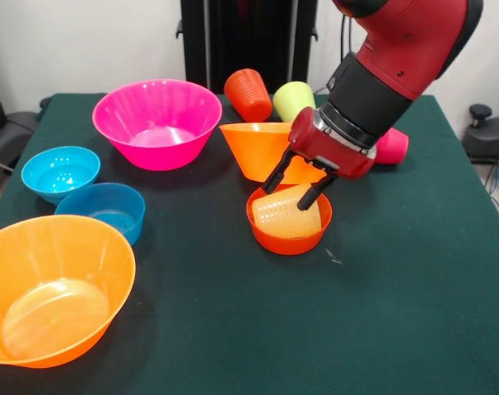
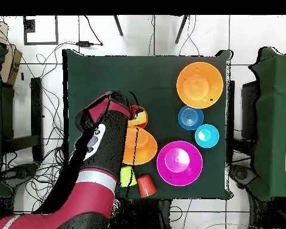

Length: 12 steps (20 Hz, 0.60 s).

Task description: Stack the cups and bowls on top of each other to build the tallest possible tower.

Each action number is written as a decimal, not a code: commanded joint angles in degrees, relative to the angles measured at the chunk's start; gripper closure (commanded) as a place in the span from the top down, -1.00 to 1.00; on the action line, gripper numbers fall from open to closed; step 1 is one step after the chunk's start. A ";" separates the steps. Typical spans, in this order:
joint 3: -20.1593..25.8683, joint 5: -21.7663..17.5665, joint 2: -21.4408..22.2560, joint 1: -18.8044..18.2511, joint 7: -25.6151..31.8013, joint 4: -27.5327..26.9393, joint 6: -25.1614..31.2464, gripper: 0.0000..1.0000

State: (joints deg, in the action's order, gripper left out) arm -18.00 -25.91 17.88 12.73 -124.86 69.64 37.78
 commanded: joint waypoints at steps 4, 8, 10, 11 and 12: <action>1.20 4.07 -1.44 1.46 -12.29 0.66 -1.45 1.00; 1.32 5.01 0.61 1.72 -10.96 3.28 -1.66 1.00; 1.42 5.57 1.44 1.70 -10.11 4.22 -1.70 1.00; 1.51 5.83 2.01 1.75 -9.75 4.87 -1.83 1.00; 1.54 6.14 2.22 1.73 -9.50 4.97 -1.96 1.00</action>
State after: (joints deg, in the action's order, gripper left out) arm -20.10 -22.71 17.39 14.12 -125.51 70.43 37.78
